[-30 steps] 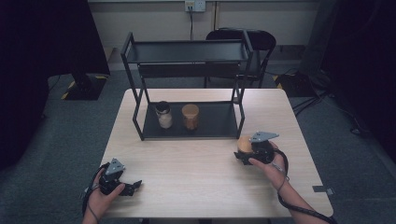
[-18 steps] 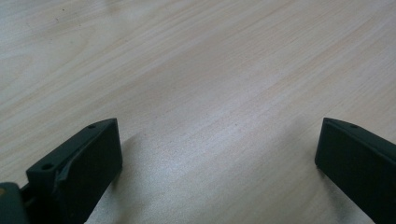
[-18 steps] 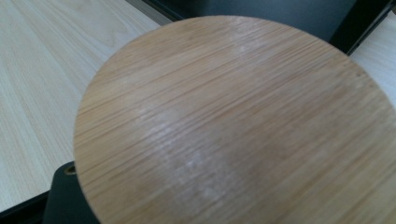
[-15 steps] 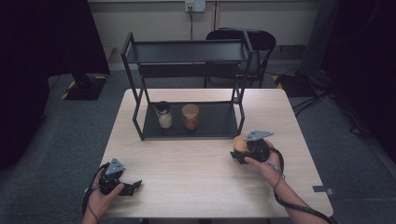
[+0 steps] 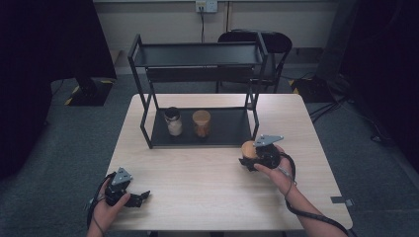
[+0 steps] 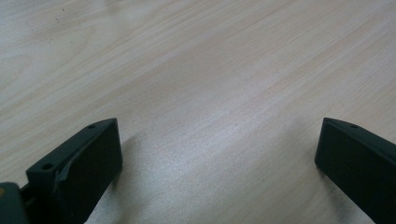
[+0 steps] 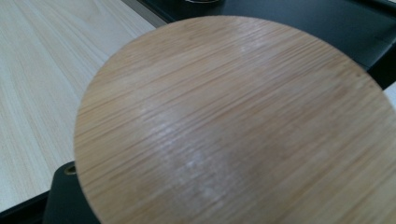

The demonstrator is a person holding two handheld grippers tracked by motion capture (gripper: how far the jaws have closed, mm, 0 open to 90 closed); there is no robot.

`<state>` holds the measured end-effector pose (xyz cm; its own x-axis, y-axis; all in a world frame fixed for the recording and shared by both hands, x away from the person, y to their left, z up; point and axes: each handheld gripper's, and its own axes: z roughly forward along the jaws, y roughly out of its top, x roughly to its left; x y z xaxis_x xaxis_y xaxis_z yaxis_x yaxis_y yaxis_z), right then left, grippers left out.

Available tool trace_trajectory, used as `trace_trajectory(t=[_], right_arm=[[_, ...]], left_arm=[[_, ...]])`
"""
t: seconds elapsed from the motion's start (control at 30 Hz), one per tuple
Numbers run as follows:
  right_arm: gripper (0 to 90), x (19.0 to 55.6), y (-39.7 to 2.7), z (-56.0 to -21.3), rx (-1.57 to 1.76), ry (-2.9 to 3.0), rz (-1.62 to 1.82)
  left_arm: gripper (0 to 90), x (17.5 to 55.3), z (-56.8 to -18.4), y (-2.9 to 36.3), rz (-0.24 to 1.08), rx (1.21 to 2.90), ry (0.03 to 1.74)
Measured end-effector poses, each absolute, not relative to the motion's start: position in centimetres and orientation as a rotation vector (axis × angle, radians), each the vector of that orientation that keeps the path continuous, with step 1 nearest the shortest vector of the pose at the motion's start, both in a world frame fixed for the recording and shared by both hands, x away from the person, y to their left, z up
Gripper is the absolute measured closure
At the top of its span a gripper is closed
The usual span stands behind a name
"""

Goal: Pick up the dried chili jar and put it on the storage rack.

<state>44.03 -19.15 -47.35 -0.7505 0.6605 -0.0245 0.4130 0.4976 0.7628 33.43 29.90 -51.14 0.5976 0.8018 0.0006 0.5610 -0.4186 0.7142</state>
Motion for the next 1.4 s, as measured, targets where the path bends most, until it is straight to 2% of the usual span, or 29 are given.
trace_trajectory(t=[1.4], right_arm=[[25.3,45.1,-16.9,-47.0,0.873,2.461,1.096]], left_arm=[[0.2,33.4,-51.1,29.9,0.451,2.138,1.073]])
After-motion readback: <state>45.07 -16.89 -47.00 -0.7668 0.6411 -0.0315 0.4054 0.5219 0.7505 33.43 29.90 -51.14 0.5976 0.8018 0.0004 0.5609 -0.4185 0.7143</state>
